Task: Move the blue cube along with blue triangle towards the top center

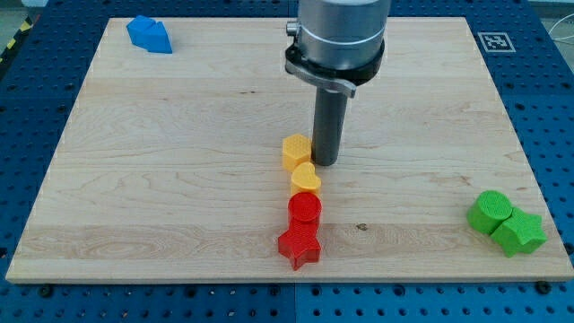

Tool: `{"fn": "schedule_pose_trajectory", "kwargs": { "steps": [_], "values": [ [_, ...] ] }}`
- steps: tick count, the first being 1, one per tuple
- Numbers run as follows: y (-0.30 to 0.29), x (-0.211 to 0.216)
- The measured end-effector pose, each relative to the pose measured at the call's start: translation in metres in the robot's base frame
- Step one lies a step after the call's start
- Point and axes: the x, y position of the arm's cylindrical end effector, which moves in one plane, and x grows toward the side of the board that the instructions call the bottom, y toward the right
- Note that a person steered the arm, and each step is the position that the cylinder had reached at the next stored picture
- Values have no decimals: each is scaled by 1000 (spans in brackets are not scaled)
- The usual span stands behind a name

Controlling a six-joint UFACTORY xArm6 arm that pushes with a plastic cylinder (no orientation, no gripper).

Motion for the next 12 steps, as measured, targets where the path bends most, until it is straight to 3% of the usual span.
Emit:
{"fn": "schedule_pose_trajectory", "kwargs": {
  "steps": [2,4,10,12],
  "values": [
    [3,-8],
    [25,-46],
    [-147,-55],
    [-185,-95]
  ]
}}
